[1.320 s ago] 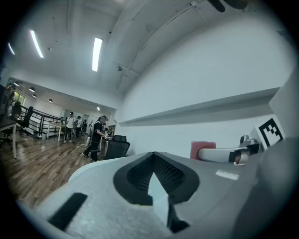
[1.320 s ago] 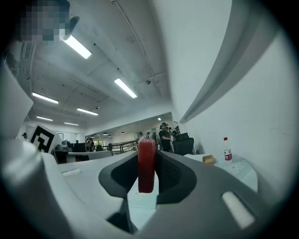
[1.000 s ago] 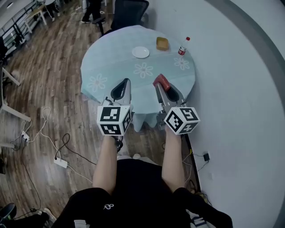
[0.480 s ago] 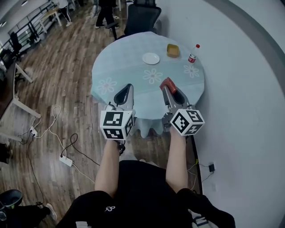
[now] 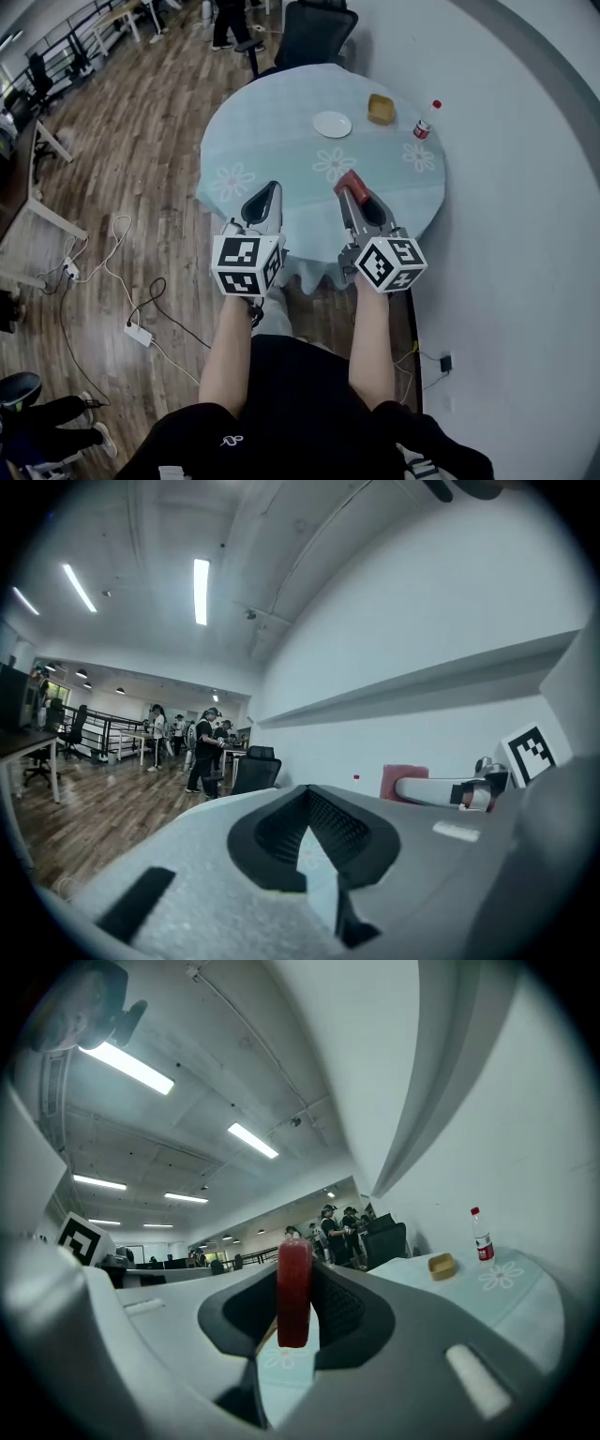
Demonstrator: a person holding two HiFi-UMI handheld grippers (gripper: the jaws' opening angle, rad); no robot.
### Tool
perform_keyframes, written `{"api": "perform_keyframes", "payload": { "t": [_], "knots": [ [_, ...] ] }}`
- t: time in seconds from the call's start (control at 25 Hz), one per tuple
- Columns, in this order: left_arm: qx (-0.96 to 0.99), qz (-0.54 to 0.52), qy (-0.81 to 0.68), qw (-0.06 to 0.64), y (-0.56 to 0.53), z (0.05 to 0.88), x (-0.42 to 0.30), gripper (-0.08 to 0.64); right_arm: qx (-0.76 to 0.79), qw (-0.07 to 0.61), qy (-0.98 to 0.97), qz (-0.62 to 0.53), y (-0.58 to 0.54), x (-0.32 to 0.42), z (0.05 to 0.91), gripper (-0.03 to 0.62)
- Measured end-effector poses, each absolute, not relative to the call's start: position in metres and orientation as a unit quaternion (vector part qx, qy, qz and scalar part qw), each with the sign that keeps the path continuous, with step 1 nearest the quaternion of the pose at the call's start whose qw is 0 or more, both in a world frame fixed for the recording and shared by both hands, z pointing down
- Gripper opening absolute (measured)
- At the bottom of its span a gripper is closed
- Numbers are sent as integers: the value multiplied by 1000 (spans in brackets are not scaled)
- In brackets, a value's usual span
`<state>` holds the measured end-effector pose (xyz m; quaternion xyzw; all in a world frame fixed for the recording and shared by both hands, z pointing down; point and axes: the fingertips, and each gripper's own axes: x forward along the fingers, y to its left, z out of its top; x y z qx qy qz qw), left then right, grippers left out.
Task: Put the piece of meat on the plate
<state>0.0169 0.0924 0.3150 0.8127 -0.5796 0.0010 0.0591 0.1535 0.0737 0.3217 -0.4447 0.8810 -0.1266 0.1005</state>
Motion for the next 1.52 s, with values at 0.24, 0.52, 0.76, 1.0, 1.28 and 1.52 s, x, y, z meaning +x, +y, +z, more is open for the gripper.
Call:
{"api": "perform_keyframes", "payload": {
  "t": [0.24,0.52,0.76,1.0,1.28,1.52],
  "knots": [
    [839,-15,-536,88,12,335,39,-6,-502,89,853,-113,5,184,328,103],
    [849,-3,-515,119,-106,348,-5,-6,-538,72,827,-147,-107,156,352,103],
    [840,3,-515,169,-187,384,-51,-6,-513,30,845,-149,-175,86,372,104],
    [853,23,-475,214,-219,431,-37,-6,-574,-6,797,-188,-200,125,418,103],
    [863,46,-437,249,-240,461,3,-6,-590,-31,779,-211,-207,145,443,103],
    [862,71,-431,259,-258,478,18,-6,-590,-60,768,-241,-223,162,477,104]
  ]
}}
